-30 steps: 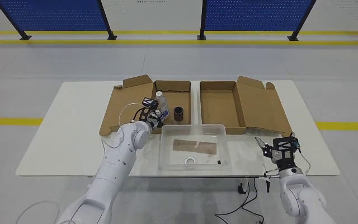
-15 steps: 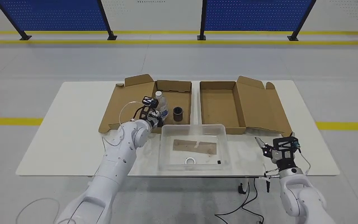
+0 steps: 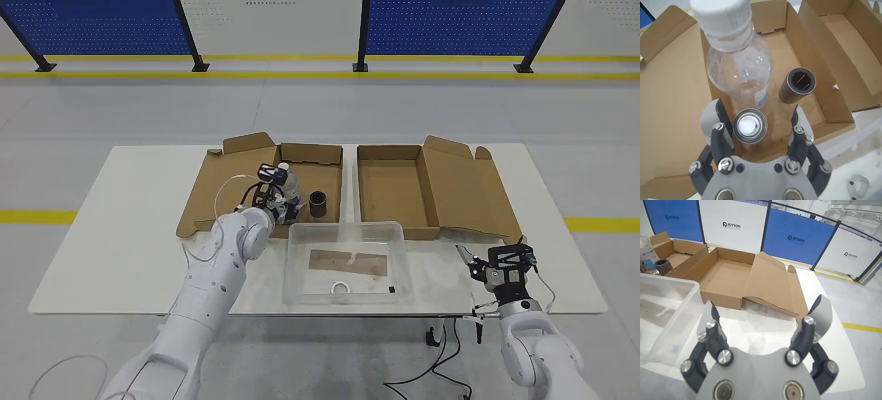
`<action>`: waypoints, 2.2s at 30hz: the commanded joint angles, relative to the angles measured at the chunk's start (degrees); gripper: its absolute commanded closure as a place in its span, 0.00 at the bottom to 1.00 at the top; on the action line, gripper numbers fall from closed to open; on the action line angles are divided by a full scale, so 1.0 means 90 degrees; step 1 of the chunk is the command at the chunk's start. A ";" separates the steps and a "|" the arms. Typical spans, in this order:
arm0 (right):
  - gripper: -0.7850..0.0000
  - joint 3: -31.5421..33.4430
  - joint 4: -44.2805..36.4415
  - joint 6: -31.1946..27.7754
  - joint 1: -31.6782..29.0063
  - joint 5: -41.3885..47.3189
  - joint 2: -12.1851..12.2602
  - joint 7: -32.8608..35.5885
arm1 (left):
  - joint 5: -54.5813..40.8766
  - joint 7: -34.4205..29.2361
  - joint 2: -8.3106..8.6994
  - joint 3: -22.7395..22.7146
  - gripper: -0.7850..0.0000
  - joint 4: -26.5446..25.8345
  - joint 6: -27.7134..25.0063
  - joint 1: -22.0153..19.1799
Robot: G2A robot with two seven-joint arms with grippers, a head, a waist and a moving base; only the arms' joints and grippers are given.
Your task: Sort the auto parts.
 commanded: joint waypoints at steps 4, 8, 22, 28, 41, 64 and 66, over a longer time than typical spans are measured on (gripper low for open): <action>0.00 0.0000 0.0000 0.0000 0.0000 0.0000 0.0000 0.0000 | 0.0111 -0.0118 0.0021 0.0031 0.12 -0.0429 0.0000 0.0137; 0.00 0.0000 0.0000 0.0000 0.0000 0.0000 0.0000 0.0000 | 0.0237 -0.0184 0.0049 0.0035 0.15 -0.0885 0.0014 0.0311; 0.00 0.0000 0.0000 0.0000 0.0000 0.0000 0.0000 0.0000 | 0.0591 -0.0708 0.0164 -0.0021 0.15 -0.3294 0.0233 0.1411; 0.00 0.0000 0.0000 0.0000 0.0000 0.0000 0.0000 0.0000 | 0.0645 -0.0858 0.0188 -0.0014 0.15 -0.4153 0.0474 0.1903; 0.00 0.0000 0.0000 0.0000 0.0000 0.0000 0.0000 0.0000 | 0.0991 -0.0963 0.0234 -0.0003 0.01 -0.5201 0.0838 0.2664; 0.00 0.0000 0.0000 0.0000 0.0000 0.0000 0.0000 0.0000 | 0.2351 -0.1250 0.0505 -0.1599 0.00 -0.6879 0.1243 0.4529; 0.00 -0.0009 -0.0037 -0.0014 0.0016 0.0011 -0.0003 -0.0018 | 0.2396 -0.1233 0.0520 -0.1783 0.00 -0.7002 0.1302 0.4696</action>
